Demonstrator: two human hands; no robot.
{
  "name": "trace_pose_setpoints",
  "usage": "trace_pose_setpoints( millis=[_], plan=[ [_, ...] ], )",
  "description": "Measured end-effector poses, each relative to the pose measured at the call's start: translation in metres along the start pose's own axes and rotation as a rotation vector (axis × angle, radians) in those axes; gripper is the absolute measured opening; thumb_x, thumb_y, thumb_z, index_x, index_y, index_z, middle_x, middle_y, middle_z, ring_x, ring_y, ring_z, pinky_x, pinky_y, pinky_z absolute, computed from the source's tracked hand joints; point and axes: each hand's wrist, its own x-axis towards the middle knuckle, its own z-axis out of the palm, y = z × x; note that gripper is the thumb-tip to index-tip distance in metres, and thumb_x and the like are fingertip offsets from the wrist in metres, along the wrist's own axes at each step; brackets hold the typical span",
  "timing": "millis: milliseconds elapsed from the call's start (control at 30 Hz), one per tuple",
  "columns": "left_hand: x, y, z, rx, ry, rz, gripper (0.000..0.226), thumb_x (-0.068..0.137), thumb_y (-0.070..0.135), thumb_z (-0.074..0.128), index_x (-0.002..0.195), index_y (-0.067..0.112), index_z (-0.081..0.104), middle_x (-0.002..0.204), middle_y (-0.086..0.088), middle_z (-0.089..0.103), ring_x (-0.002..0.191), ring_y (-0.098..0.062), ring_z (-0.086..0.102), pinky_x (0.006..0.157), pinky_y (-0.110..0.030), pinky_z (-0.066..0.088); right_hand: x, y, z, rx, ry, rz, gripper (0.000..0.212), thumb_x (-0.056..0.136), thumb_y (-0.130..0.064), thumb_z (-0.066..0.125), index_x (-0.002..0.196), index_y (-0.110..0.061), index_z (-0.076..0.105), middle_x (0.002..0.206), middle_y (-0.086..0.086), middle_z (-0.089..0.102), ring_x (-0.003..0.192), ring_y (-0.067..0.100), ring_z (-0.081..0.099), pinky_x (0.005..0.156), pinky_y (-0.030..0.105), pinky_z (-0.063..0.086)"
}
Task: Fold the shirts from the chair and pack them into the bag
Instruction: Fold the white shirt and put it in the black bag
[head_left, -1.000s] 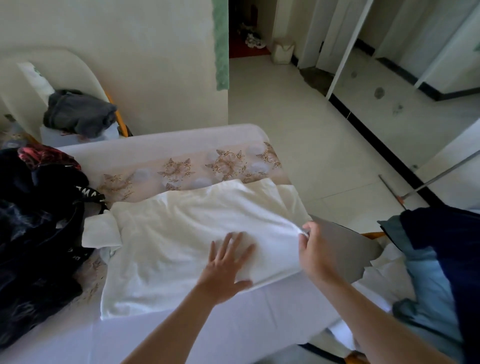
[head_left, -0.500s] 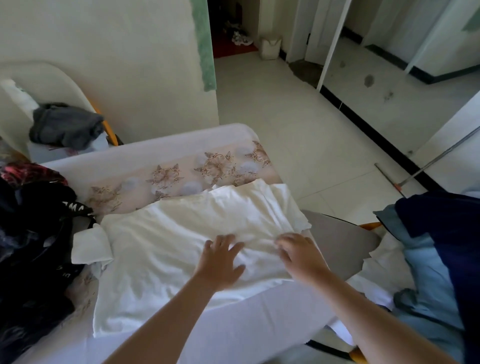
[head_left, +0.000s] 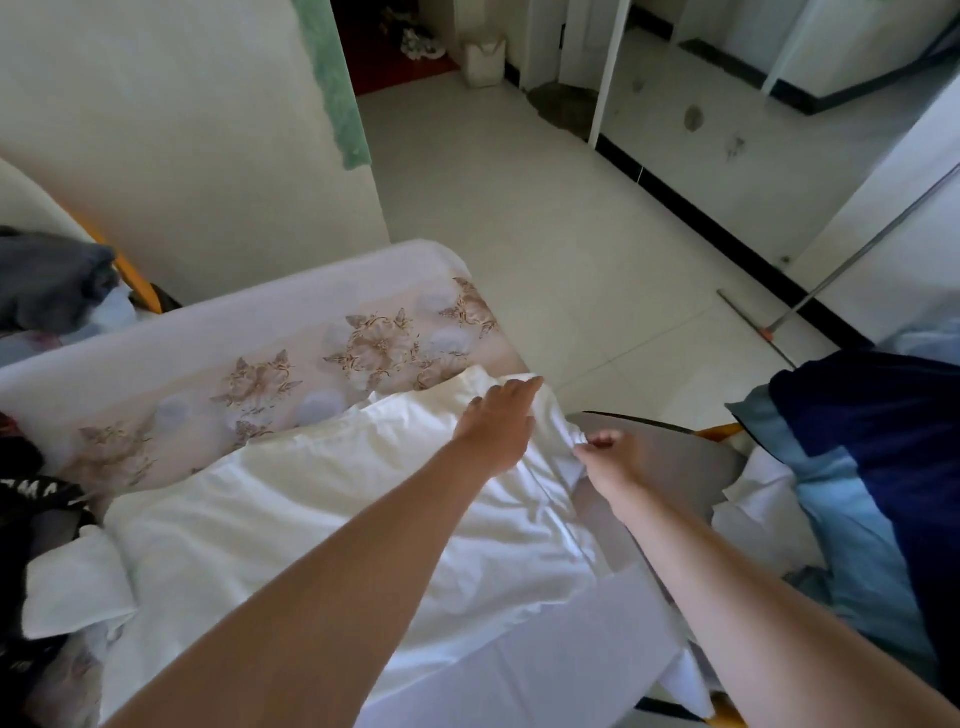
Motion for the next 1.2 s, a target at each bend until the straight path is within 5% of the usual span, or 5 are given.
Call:
trace_pose_setpoints(
  millis=[300,500,700,1033,1200],
  plan=[
    [0.044,0.002,0.002,0.053,0.003,-0.210,0.041,0.101,0.027,0.048,0.141,0.020,0.045,0.134,-0.008,0.050,0.123,-0.030,0.047,0.093,-0.040,0.043,0.002,-0.001,-0.021,0.534,-0.182,0.094,0.060,0.081,0.024,0.057,0.130,-0.011,0.057,0.115,0.011,0.062,0.107,0.025,0.060,0.088,0.035,0.049],
    [0.032,-0.012,-0.030,-0.586,0.373,-0.294,0.028,0.086,0.003,0.057,0.084,0.026,0.073,0.096,0.008,0.062,0.094,-0.016,0.061,0.073,-0.020,0.049,-0.038,-0.044,-0.017,0.221,-0.019,-0.409,0.052,0.074,0.021,0.045,0.084,-0.025,0.068,0.084,-0.009,0.069,0.076,-0.002,0.062,0.072,0.013,0.045],
    [-0.046,-0.092,-0.032,-0.411,0.364,-0.444,0.053,0.076,-0.014,0.045,0.104,0.024,0.069,0.118,-0.002,0.063,0.109,-0.021,0.057,0.080,-0.031,0.054,-0.074,-0.036,-0.003,-0.258,-0.727,-0.477,0.036,0.078,0.002,0.056,0.070,-0.027,0.077,0.079,-0.013,0.076,0.082,0.005,0.073,0.086,0.033,0.058],
    [-0.069,-0.049,-0.007,0.013,0.068,-0.177,0.065,0.092,0.045,0.060,0.149,0.034,0.030,0.141,0.001,0.043,0.127,-0.022,0.044,0.100,-0.042,0.044,-0.058,-0.006,0.037,-0.644,-0.298,-0.619,0.029,0.076,-0.026,0.065,0.104,-0.023,0.069,0.108,0.000,0.064,0.101,0.023,0.060,0.089,0.035,0.049],
    [-0.082,-0.065,0.002,-0.324,0.186,-0.270,0.049,0.091,0.004,0.056,0.135,0.024,0.056,0.113,-0.001,0.063,0.110,-0.021,0.058,0.097,-0.034,0.046,-0.064,0.012,0.039,-0.905,-0.148,-0.995,0.045,0.064,-0.044,0.071,0.105,-0.024,0.067,0.127,0.001,0.054,0.118,0.031,0.048,0.097,0.045,0.043]
  ],
)
